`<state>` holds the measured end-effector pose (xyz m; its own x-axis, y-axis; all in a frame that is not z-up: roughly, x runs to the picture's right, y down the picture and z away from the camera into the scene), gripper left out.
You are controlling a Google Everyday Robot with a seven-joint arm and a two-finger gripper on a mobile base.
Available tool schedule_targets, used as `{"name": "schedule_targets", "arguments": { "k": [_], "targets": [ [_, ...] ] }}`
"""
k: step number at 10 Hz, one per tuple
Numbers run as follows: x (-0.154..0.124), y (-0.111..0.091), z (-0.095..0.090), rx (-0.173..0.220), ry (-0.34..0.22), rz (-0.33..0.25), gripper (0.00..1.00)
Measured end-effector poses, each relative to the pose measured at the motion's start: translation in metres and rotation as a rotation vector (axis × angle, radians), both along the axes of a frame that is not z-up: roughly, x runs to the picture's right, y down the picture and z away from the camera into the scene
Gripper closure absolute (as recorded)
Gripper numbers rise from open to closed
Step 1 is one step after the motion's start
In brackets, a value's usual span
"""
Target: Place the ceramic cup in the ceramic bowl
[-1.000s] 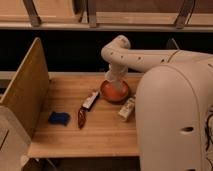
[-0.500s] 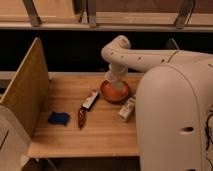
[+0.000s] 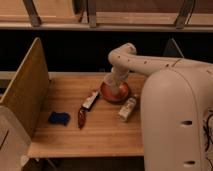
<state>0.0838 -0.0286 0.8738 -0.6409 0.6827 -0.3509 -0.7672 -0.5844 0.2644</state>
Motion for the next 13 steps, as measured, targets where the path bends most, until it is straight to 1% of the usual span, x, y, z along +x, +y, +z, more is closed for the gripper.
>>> {"name": "schedule_targets", "arguments": {
  "k": [2, 3, 4, 5, 6, 7, 11, 12, 13],
  "targets": [
    [0.0081, 0.0023, 0.0100, 0.012, -0.004, 0.005, 1.00],
    [0.0099, 0.0015, 0.0095, 0.014, -0.003, 0.007, 0.99],
    [0.0103, 0.0022, 0.0097, 0.012, -0.002, 0.007, 0.94],
    [0.0087, 0.0016, 0.0096, 0.013, -0.004, 0.005, 0.85],
    [0.0079, 0.0016, 0.0097, 0.013, -0.004, 0.004, 0.73],
    [0.0079, 0.0019, 0.0099, 0.013, -0.004, 0.004, 0.65],
    [0.0076, 0.0017, 0.0098, 0.013, -0.005, 0.004, 0.25],
    [0.0076, 0.0018, 0.0099, 0.013, -0.005, 0.004, 0.20],
    [0.0075, 0.0015, 0.0097, 0.013, -0.005, 0.004, 0.20]
  ]
}}
